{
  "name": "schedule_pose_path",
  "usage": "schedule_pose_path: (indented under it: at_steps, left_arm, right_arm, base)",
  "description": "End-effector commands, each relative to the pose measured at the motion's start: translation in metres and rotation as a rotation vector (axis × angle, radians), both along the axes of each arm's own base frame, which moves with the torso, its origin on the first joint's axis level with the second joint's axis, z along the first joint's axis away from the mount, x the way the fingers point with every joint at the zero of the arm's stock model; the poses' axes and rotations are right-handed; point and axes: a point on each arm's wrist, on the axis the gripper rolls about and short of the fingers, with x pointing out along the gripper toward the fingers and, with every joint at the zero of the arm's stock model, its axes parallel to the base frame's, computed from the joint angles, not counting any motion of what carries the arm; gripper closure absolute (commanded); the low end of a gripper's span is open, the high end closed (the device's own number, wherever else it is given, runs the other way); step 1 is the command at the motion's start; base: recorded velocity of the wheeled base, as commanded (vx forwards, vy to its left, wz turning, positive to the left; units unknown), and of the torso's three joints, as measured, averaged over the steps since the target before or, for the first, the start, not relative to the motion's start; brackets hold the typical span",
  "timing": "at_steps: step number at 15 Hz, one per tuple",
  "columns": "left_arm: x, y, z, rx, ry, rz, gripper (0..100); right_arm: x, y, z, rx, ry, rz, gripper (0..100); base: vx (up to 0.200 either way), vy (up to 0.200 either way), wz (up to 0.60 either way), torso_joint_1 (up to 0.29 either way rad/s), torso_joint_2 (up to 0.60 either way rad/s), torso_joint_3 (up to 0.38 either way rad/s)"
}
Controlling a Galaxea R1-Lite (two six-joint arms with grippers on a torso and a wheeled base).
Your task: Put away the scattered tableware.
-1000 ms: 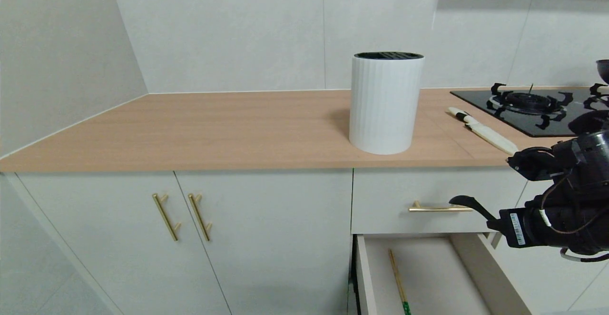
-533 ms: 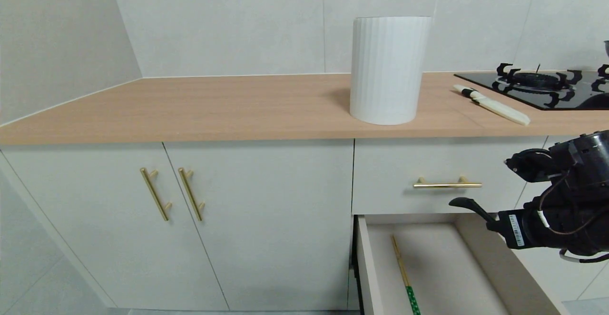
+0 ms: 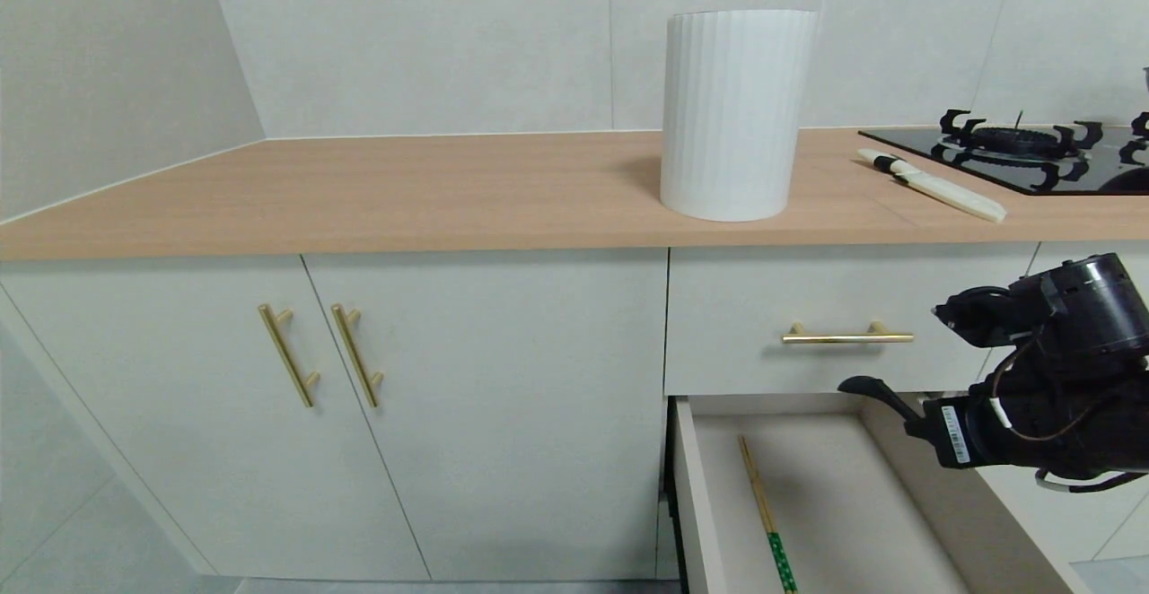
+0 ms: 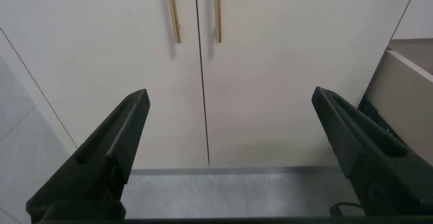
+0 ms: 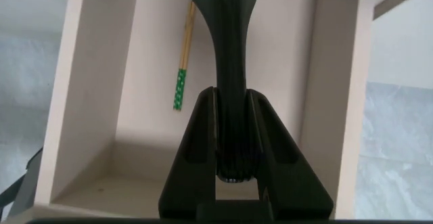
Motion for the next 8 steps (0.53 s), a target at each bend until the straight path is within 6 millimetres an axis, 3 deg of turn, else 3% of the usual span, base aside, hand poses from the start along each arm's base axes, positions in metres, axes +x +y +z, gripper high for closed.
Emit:
schedule_pose_path:
  at_steps: [1,4,8]
  left_arm:
    - [0.000,0.000,0.000,0.000,0.000,0.000,0]
    - [0.000,0.000,0.000,0.000,0.000,0.000,0]
    - [0.000,0.000,0.000,0.000,0.000,0.000,0]
  right_arm:
    - [0.016,0.008,-0.026,-0.022,0.082,0.009,100]
    - [0.030,0.013,-0.048,-0.031,0.133,0.005,100]
    - [0.064,0.022,-0.111,-0.024,0.198,-0.044,100]
  base:
    - [0.000,0.000,0.00,0.000,0.00,0.000]
    - [0.000,0.000,0.00,0.000,0.00,0.000]
    - [0.000,0.000,0.00,0.000,0.00,0.000]
